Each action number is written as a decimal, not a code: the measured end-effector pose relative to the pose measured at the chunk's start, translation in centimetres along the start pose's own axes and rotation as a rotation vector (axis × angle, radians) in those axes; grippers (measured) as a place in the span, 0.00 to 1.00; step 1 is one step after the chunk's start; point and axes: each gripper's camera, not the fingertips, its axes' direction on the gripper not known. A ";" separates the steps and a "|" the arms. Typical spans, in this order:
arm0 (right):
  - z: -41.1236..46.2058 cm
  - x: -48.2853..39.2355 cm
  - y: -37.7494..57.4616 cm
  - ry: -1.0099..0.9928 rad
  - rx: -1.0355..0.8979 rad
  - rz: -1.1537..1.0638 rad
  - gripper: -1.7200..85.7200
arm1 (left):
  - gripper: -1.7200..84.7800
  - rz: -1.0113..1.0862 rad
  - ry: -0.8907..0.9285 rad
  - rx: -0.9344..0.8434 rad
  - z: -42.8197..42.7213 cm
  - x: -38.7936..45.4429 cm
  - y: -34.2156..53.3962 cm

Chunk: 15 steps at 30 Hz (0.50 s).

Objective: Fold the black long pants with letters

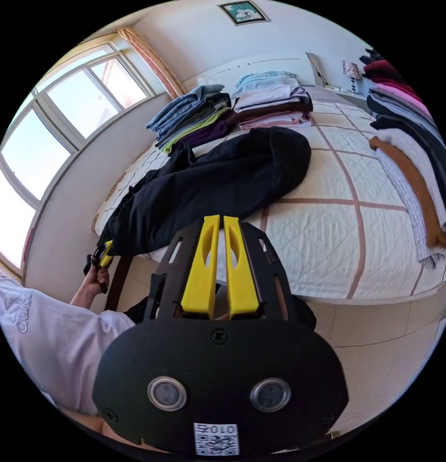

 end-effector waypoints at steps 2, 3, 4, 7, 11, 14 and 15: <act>-1.5 0.1 0.7 -0.029 0.054 -0.004 0.09 | 0.10 0.032 0.011 0.009 0.0 1.4 0.2; -1.8 0.2 0.8 -0.036 0.067 0.005 0.09 | 0.10 0.093 0.015 -0.012 0.2 3.1 0.0; -2.3 0.6 0.9 -0.055 0.094 0.032 0.11 | 0.10 0.153 0.047 -0.033 0.2 5.2 -0.4; -3.5 1.4 1.2 -0.105 0.157 0.112 0.14 | 0.10 0.353 0.237 -0.031 -0.5 12.4 -1.9; -4.9 0.8 0.4 -0.084 0.181 0.178 0.18 | 0.10 0.759 0.337 -0.078 -2.1 24.9 -2.5; -5.8 -0.7 -0.9 -0.070 0.179 0.192 0.20 | 0.10 0.997 0.432 -0.082 -4.1 32.4 -1.3; -6.0 -1.0 -1.3 -0.070 0.176 0.190 0.21 | 0.10 1.037 0.453 -0.080 -4.8 33.9 -0.8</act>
